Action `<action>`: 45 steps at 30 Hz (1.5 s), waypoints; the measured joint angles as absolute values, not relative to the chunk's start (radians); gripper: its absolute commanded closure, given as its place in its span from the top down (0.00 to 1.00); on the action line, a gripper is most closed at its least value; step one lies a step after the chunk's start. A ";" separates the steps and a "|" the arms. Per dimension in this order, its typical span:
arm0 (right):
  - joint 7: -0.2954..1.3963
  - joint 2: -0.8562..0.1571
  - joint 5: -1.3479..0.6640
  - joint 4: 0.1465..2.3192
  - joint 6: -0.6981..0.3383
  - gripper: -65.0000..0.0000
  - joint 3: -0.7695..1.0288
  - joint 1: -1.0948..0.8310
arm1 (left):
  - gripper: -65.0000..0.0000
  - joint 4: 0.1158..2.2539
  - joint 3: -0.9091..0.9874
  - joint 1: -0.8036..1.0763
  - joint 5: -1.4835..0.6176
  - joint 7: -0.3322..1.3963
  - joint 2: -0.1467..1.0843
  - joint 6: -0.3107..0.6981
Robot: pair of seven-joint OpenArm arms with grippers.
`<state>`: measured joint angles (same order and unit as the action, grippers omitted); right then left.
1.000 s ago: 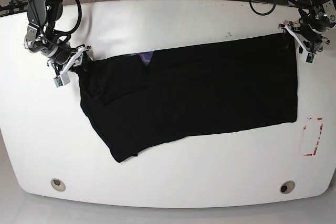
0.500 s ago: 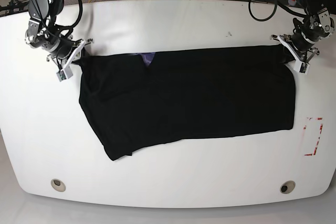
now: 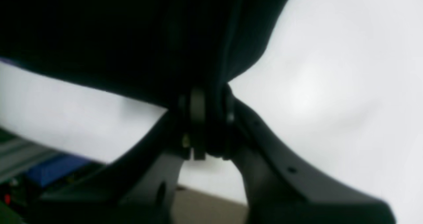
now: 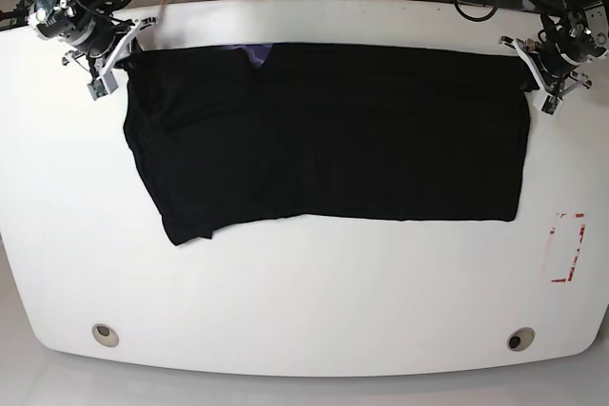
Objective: Fold the T-shirt properly
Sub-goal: 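Drag the held shirt edge away from the hem with both grippers, then move both grippers to the hem and grasp its corners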
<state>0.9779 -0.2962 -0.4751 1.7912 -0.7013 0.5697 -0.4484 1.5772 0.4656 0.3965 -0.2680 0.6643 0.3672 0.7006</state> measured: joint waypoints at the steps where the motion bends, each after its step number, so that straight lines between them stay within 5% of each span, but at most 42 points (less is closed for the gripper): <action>1: 0.979 -0.297 -0.475 1.808 -0.700 0.00 0.570 -0.464 | 0.07 1.581 0.466 0.402 -0.268 0.667 0.372 0.701; 13: 0.978 -0.266 -0.475 1.847 -0.701 0.00 0.572 -0.590 | 0.08 1.622 0.501 0.492 -0.271 0.716 0.400 0.705; 17: 0.977 -0.247 -0.473 1.847 -0.700 0.27 0.579 -0.592 | 0.21 1.638 0.501 0.510 -0.271 0.714 0.401 0.704; 21: 0.978 -0.207 -0.471 1.847 -0.700 0.69 0.664 -0.579 | 0.47 1.644 0.502 0.528 -0.270 0.710 0.403 0.704; 23: 0.982 -0.191 -0.460 1.847 -0.698 0.76 0.702 -0.562 | 0.54 1.662 0.502 0.534 -0.261 0.719 0.403 0.702; 39: 0.991 -0.198 -0.422 1.895 -0.698 0.72 0.767 -0.385 | 0.55 1.906 0.543 0.551 -0.277 0.718 0.405 0.700; 45: 0.997 -0.209 -0.370 1.797 -0.697 0.72 0.765 -0.241 | 0.55 1.905 0.541 0.414 -0.263 0.732 0.392 0.702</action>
<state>0.9966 -0.2089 -0.3702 1.7973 -0.6971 0.7654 -0.2413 1.9049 0.5407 0.4137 -0.2630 0.7322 0.3916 0.7025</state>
